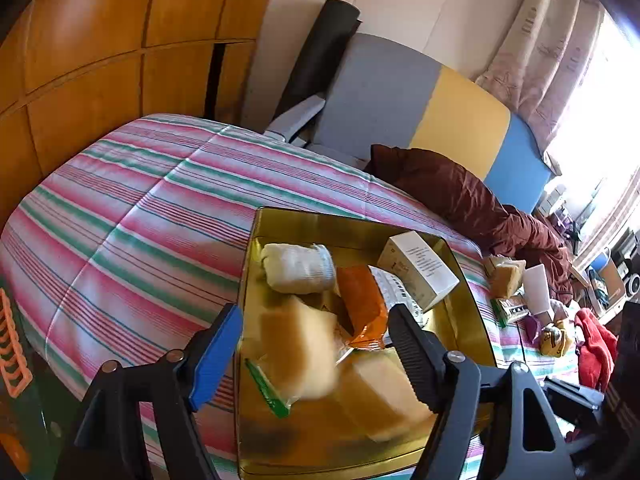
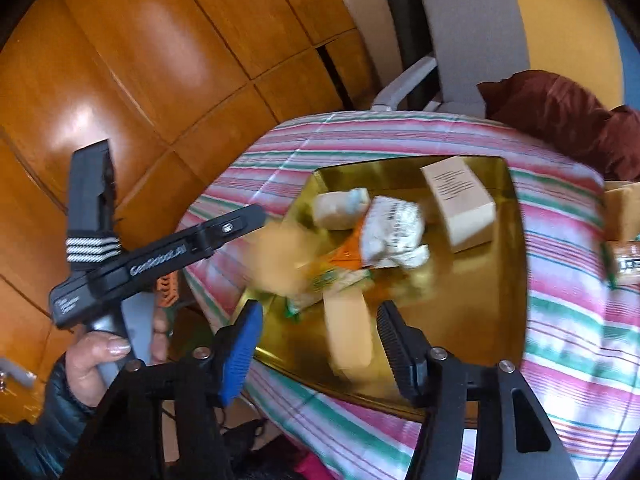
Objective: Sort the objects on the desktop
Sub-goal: 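Carry both sponges to the gold tray and release them, then withdraw both tools from the tray back toward the remaining items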
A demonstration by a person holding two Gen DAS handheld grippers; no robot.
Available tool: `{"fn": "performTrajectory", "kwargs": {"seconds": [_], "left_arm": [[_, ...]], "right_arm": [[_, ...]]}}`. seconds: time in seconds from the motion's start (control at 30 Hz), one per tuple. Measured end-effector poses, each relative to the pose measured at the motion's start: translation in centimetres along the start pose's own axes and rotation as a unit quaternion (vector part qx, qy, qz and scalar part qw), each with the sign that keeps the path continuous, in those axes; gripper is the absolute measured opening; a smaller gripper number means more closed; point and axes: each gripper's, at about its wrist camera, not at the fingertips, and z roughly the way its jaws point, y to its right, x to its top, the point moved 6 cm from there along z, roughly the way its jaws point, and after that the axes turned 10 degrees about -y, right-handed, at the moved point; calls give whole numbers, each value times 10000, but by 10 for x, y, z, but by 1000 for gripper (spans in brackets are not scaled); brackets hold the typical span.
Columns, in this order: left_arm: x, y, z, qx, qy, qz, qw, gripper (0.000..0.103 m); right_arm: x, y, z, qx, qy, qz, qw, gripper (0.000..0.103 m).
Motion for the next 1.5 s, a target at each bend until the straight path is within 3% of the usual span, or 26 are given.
{"fn": "performTrajectory", "kwargs": {"seconds": [0.33,0.77,1.17,1.5], "left_arm": [[-32,-11,-3,153,-4,-208,9997,82],[-51,4,-1,-37,-150,-210,9997,82],[-52,23,-6,-223,-198,-72,9995,82],[-41,73,-16,-597,-154,459,9970,81]], "right_arm": [[-33,-1,17,-337,-393,-237,9984,69],[-46,18,4,-802,-197,-248,9963,70],[-51,58,-20,-1031,-56,210,9944,73],[-51,129,-83,-1522,278,856,9842,76]]}}
